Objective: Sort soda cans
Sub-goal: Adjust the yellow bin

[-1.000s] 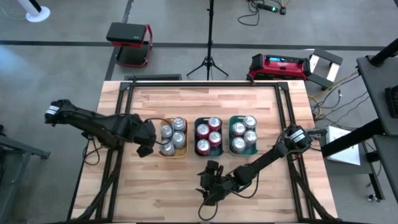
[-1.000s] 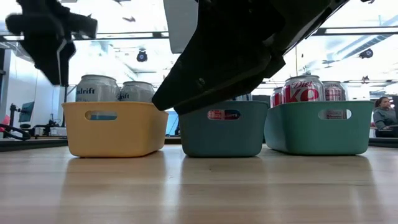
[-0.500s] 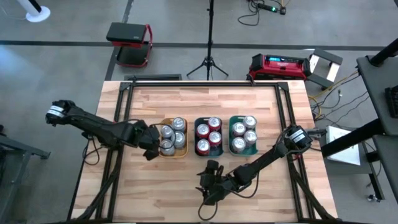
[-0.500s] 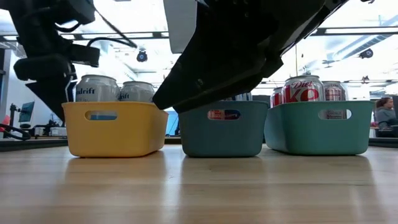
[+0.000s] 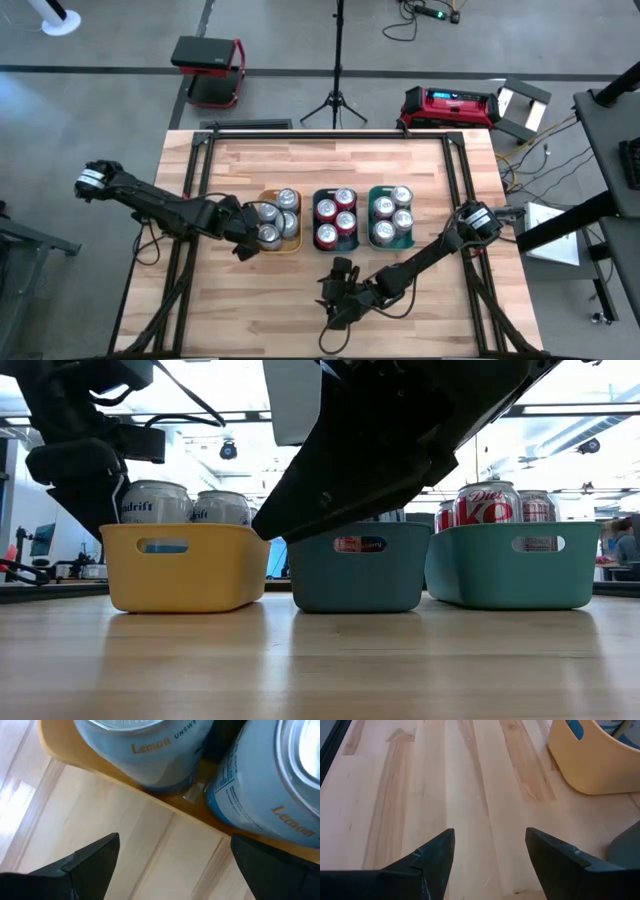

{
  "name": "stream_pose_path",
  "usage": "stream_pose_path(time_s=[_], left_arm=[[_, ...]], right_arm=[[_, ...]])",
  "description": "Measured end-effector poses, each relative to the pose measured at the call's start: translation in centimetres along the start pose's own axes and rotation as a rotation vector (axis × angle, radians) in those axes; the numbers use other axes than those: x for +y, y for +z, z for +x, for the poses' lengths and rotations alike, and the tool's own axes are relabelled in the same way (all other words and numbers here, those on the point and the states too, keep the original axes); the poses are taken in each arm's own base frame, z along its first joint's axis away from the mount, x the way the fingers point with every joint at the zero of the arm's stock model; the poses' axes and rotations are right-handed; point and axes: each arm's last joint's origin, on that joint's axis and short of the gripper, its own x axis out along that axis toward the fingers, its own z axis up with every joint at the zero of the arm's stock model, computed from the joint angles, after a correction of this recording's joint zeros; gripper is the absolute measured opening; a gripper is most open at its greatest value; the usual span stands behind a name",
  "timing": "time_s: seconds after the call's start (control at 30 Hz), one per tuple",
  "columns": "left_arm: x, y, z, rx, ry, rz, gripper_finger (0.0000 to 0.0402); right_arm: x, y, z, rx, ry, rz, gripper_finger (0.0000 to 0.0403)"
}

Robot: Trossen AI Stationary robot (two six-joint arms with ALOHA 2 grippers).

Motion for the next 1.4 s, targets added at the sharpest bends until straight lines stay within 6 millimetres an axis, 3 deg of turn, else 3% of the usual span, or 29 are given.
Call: stream_pose_path(time_s=[1.4], left_arm=[[-0.11, -0.22, -0.32, 0.050, -0.086, 0.033, 0.0366]], right_arm=[[-0.11, 0.66, -0.65, -0.014, 0.006, -0.011, 0.0225]])
